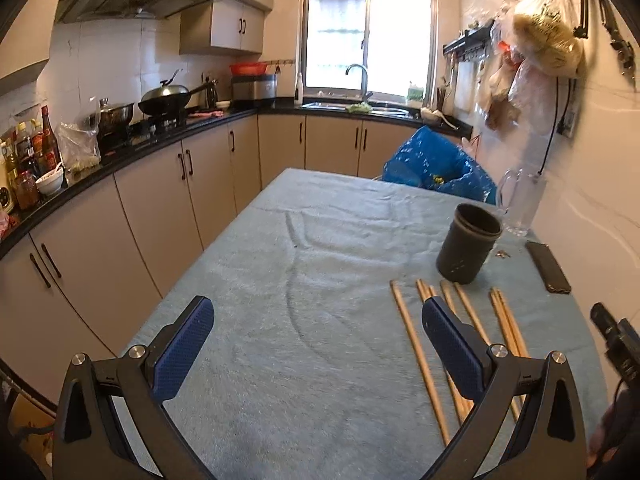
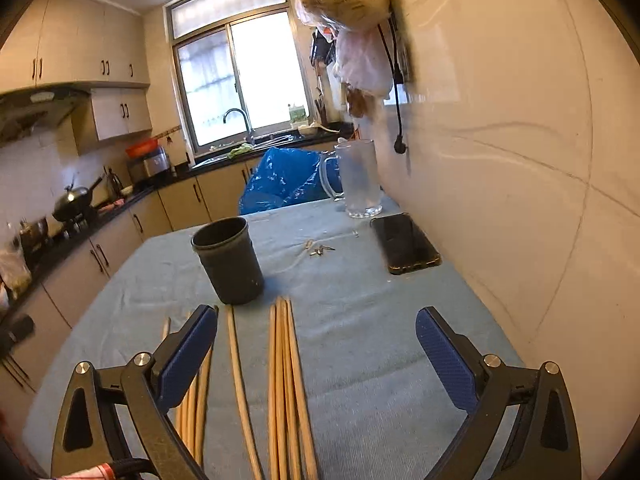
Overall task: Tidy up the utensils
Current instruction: 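Move both grippers toward the row of wooden chopsticks beside the black cup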
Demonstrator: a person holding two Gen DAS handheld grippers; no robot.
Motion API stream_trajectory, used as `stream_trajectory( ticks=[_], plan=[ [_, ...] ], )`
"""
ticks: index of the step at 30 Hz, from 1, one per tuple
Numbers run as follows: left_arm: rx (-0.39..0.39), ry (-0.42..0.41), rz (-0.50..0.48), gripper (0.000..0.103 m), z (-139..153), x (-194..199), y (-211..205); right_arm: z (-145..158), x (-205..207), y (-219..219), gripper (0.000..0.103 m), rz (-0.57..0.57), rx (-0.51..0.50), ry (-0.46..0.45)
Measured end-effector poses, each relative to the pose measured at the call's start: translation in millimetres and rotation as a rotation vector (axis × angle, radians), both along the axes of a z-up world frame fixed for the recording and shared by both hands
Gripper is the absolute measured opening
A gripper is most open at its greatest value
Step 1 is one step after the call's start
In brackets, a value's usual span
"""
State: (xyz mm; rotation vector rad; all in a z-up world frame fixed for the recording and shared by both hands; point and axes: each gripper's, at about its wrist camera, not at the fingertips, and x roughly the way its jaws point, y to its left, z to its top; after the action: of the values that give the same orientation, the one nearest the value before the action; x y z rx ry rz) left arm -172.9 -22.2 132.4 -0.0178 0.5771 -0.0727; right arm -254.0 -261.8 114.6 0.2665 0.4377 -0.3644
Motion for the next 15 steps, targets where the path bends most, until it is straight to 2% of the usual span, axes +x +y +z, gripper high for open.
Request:
stream_trajectory(
  ticks=[5,11,15],
  plan=[
    [0.029,-0.006,-0.006,0.103,2,-8,-9,11,-13,3,0.102,-0.014,-0.015,-0.006],
    [0.069,-0.007,-0.013,0.103,-3,-10,-14,22,-25,9,0.102,-0.020,-0.046,-0.075],
    [0.078,-0.007,-0.014,0.103,-5,-10,-15,16,-23,15,0.102,0.004,-0.081,-0.083]
  ],
)
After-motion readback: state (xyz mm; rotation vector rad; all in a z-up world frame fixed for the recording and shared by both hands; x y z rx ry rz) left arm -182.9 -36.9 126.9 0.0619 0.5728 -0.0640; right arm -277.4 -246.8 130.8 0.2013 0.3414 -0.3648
